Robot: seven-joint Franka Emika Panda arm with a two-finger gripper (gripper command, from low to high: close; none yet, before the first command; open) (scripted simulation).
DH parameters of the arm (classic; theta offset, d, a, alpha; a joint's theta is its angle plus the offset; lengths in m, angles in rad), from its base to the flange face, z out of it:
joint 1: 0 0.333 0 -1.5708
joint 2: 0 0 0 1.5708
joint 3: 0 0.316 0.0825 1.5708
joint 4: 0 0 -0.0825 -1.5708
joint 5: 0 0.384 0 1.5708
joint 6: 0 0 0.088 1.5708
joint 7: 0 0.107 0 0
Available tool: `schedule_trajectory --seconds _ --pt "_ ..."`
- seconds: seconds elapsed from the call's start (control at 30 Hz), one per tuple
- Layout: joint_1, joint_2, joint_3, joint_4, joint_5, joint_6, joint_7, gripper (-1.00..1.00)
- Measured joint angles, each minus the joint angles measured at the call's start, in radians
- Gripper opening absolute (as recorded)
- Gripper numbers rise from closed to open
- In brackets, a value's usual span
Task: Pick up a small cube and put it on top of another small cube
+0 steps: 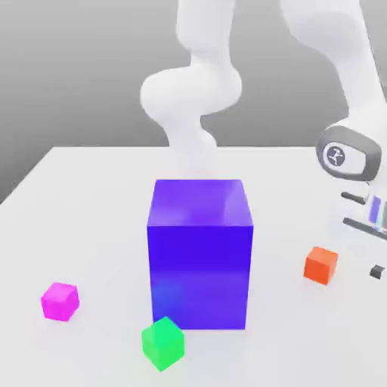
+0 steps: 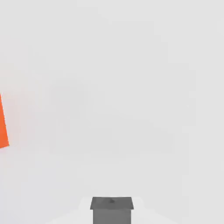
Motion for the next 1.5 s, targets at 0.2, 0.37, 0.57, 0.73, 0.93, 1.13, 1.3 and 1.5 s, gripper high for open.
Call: schedule_trajectory --seconds 0.2,0.37,0.57,0.73,0.93,1.13,1.3,1.5 --pt "0.012 0.071 -0.012 0.014 -0.011 0.056 0.007 1.00" --pt "0.006 0.025 -0.003 0.005 -0.006 0.020 0.003 1.00" --pt "-0.063 -0.116 0.012 0.008 0.089 -0.128 -0.090 1.00" --pt "-0.187 -0.150 -0.024 0.055 0.211 -0.231 -0.235 1.00" --pt "-0.326 -0.186 -0.091 0.115 0.341 -0.357 -0.399 1.00" --pt "-0.513 -0.192 -0.199 0.146 0.499 -0.462 -0.603 1.00" --pt "-0.675 -0.181 -0.304 0.151 0.645 -0.523 -0.789 1.00" --pt "-0.762 -0.129 -0.373 0.083 0.706 -0.437 -0.870 1.00"
